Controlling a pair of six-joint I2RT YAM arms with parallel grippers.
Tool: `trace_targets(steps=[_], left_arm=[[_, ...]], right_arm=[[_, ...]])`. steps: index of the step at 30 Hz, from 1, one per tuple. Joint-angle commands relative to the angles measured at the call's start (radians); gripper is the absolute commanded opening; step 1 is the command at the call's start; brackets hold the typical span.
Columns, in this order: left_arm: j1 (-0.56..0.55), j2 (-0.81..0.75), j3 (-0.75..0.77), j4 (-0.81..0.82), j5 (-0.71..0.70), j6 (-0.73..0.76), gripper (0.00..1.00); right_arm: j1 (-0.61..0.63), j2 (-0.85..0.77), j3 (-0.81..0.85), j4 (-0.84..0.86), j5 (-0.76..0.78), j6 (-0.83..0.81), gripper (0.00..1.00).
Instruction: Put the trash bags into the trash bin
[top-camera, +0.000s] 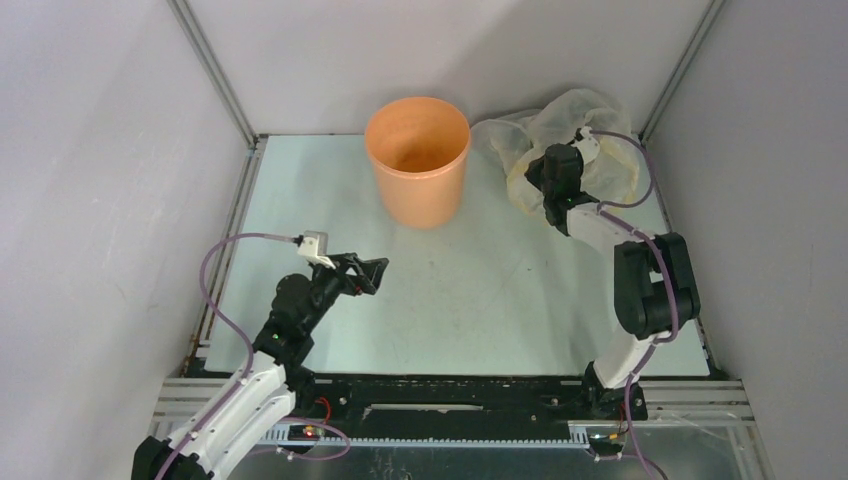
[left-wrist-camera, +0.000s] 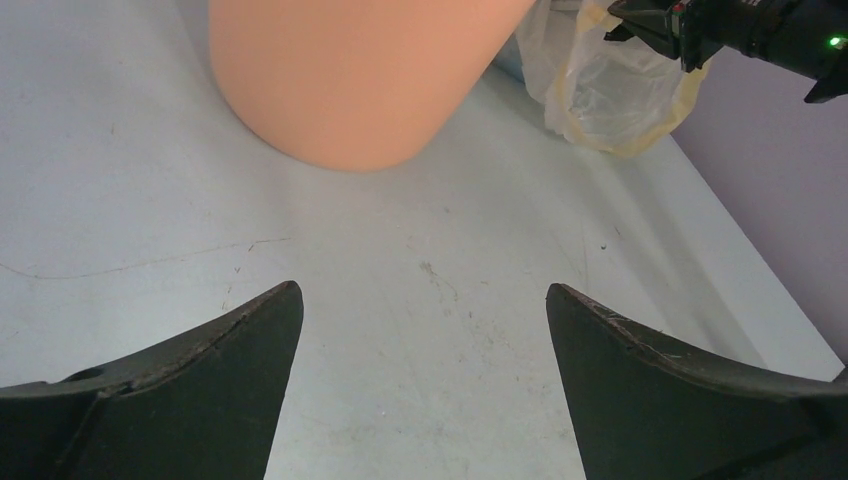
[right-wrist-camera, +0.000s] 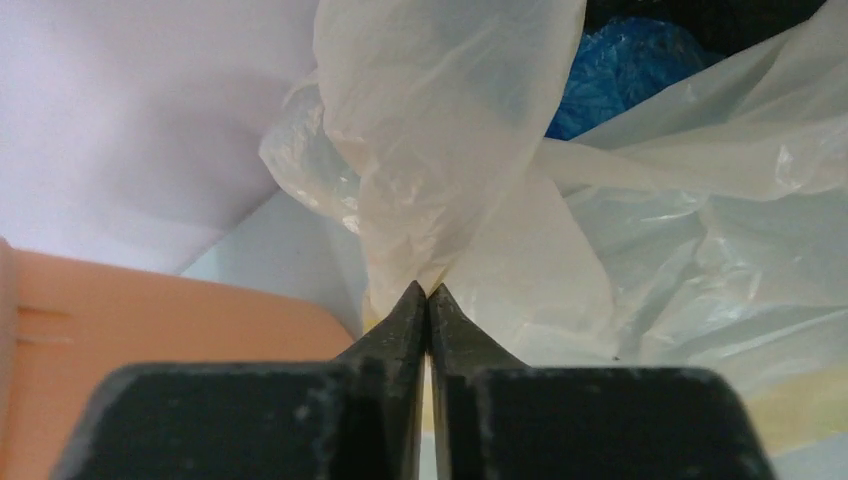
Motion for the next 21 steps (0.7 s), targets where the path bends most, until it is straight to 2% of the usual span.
trace_targets(steps=[1, 4, 12, 18, 19, 20, 21], left_arm=[[0.001, 0.014, -0.002, 0.064, 0.045, 0.027, 1.0], [-0.001, 0.031, -0.003, 0.09, 0.088, 0.025, 0.99], [-0.041, 0.091, 0.004, 0.159, 0.183, 0.041, 0.98], [-0.122, 0.116, 0.024, 0.159, 0.173, 0.094, 0.98], [-0.132, 0.119, 0.026, 0.159, 0.172, 0.099, 0.98], [-0.138, 0.122, 0.028, 0.16, 0.17, 0.102, 0.98], [-0.145, 0.124, 0.03, 0.159, 0.169, 0.107, 0.98]], right_arm=[[0.01, -0.031, 0.046, 0.015, -0.011, -0.07, 0.0], [0.07, -0.114, 0.017, -0.04, 0.046, -0.143, 0.0], [0.303, -0.461, -0.192, -0.026, 0.19, -0.246, 0.0], [0.469, -0.575, -0.239, -0.085, 0.178, -0.306, 0.0], [0.481, -0.581, -0.238, -0.104, 0.128, -0.327, 0.02], [0.487, -0.588, -0.238, -0.13, 0.08, -0.345, 0.14], [0.487, -0.599, -0.238, -0.163, 0.045, -0.348, 0.31]])
